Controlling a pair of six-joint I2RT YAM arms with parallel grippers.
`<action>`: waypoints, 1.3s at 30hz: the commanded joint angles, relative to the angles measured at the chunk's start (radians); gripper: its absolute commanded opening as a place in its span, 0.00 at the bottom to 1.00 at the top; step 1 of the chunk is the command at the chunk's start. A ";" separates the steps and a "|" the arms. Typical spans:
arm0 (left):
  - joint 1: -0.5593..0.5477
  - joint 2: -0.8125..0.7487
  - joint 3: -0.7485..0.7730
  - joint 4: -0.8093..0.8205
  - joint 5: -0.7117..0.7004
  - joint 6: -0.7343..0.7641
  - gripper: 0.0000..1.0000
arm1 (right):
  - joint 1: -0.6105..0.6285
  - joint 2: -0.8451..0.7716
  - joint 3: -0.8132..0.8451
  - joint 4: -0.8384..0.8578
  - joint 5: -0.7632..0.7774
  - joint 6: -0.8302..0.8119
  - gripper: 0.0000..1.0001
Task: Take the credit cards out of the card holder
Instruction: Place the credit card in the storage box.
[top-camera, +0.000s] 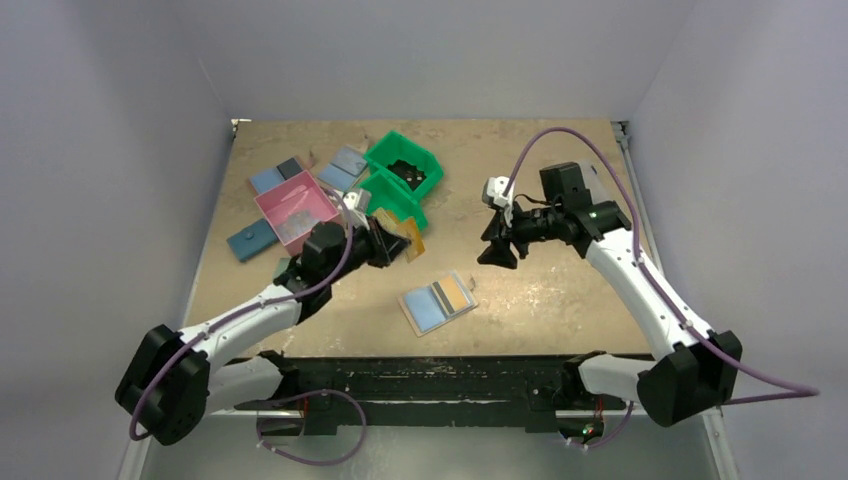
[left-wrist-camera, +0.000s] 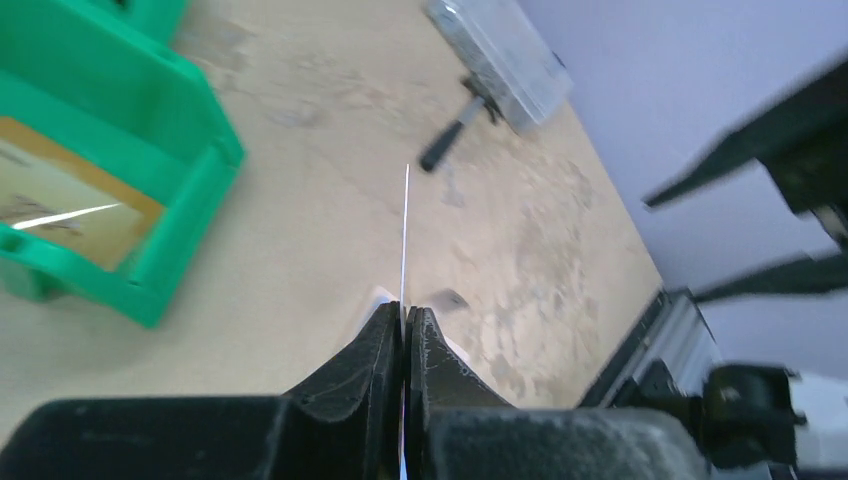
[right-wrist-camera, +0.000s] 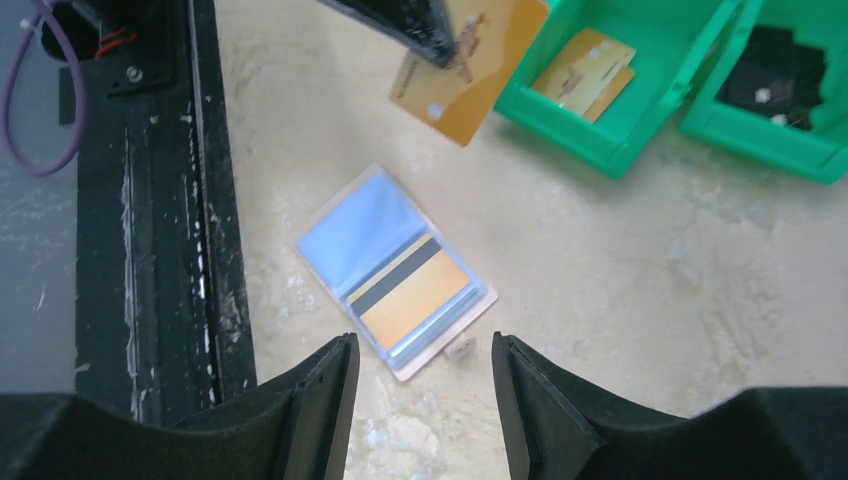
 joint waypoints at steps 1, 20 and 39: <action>0.122 0.074 0.185 -0.265 -0.085 -0.005 0.00 | -0.002 -0.039 0.037 0.074 0.037 0.080 0.59; 0.242 0.603 0.682 -0.579 -0.177 -0.097 0.00 | -0.035 -0.143 -0.091 0.146 -0.068 0.099 0.63; 0.242 0.665 0.935 -0.906 -0.455 -0.165 0.24 | -0.043 -0.146 -0.098 0.143 -0.083 0.091 0.63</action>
